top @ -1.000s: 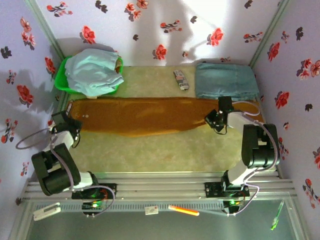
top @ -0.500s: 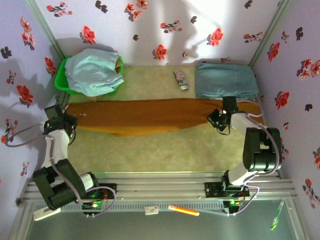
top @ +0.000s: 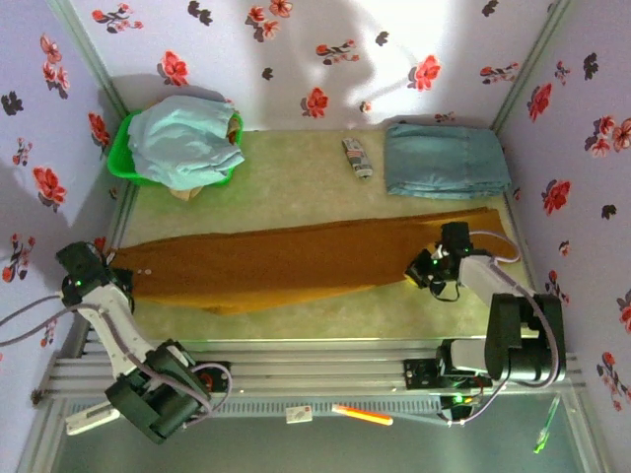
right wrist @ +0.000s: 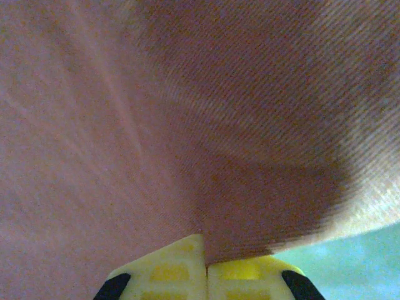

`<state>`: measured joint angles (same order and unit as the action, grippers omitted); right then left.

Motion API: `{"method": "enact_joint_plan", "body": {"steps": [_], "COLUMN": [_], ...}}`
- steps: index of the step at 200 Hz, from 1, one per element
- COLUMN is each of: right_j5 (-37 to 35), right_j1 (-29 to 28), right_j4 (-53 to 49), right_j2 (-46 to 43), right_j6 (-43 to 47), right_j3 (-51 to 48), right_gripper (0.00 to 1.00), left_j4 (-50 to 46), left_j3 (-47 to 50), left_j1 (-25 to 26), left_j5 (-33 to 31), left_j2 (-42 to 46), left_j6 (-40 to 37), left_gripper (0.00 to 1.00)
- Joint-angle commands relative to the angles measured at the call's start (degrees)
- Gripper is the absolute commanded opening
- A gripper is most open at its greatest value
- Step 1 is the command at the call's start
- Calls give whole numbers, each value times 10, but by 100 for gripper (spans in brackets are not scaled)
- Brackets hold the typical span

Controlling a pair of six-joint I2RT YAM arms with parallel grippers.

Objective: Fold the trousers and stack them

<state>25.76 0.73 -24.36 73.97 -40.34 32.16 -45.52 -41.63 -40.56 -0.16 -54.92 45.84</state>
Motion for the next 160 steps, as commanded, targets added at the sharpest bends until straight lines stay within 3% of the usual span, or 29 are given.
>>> {"method": "enact_joint_plan", "body": {"steps": [1,11,18,33,52,71,87,133,160], "right_j5": [3,2,-3,-31,-64,-119,-137,-136,-152], "right_j1": [13,13,13,13,13,19,19,-46,-85], "right_j4": [-57,-96,-121,-170,-198,-205,-175,-93,-91], "right_j2": [-16,-27,-42,-77,-103,-83,-39,175,259], "right_j6": [16,29,36,44,46,50,43,-13,-4], "right_j3": [21,48,68,110,154,204,241,341,386], "right_gripper": [36,48,51,58,63,65,65,57,56], "left_j4": [36,37,28,7,-33,-38,2,84,92], "left_j3": [-8,-19,-27,-47,-86,-124,-135,-205,-222], "left_j1": [-12,-11,-11,-9,-9,-8,18,246,326], "left_j5": [-8,9,23,39,31,40,64,19,-6], "left_j2": [-48,-64,-65,-39,5,26,10,-142,-215], "left_j6": [14,17,22,15,-4,0,19,30,-11], "left_gripper": [26,56,69,82,91,93,89,83,81]}}
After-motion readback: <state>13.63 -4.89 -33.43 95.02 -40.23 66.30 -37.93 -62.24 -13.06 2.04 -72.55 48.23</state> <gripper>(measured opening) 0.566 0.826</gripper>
